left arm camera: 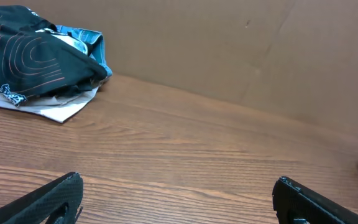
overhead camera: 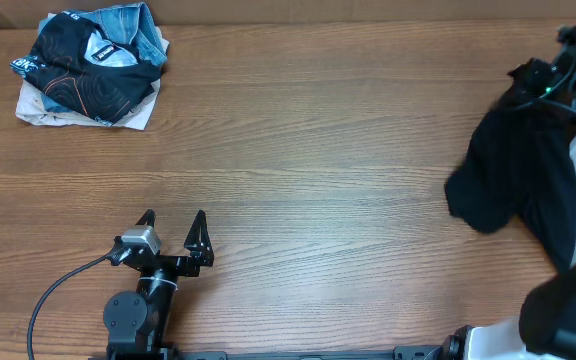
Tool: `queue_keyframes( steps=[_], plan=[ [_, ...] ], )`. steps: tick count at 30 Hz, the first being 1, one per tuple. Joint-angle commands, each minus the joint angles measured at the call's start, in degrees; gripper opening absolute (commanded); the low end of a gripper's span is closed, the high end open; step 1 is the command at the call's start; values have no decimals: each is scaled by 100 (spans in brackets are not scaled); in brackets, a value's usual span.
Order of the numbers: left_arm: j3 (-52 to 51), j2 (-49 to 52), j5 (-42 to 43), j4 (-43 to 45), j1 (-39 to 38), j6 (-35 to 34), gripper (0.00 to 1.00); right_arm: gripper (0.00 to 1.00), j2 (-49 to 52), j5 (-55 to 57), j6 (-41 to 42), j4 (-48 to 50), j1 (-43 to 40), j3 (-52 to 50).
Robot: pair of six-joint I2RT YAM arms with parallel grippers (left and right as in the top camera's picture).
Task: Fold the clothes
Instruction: 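Grasp the black T-shirt collar with the right gripper and lift, then drag the black T-shirt leftward to table center and release it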
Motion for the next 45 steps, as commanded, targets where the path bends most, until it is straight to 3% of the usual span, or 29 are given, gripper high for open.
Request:
queue_keyframes(
  steps=[1, 14, 21, 35, 45],
  plan=[
    [-24, -61, -66, -2, -26, 133, 100, 4, -350, 1025, 72, 162, 26, 251],
    [-24, -61, -66, -2, -26, 133, 100, 4, -415, 1329, 55, -468, -4, 1928],
    [-24, -61, -66, -2, -26, 133, 100, 4, -420, 1261, 57, -1276, 229, 2964],
    [-24, -61, -66, -2, -26, 133, 100, 4, -190, -413, 282, -1604, 1971, 3174],
    [-24, -61, -68, -2, -26, 133, 100, 4, 1217, -1084, 400, -1690, 3209, 3174]
  ],
)
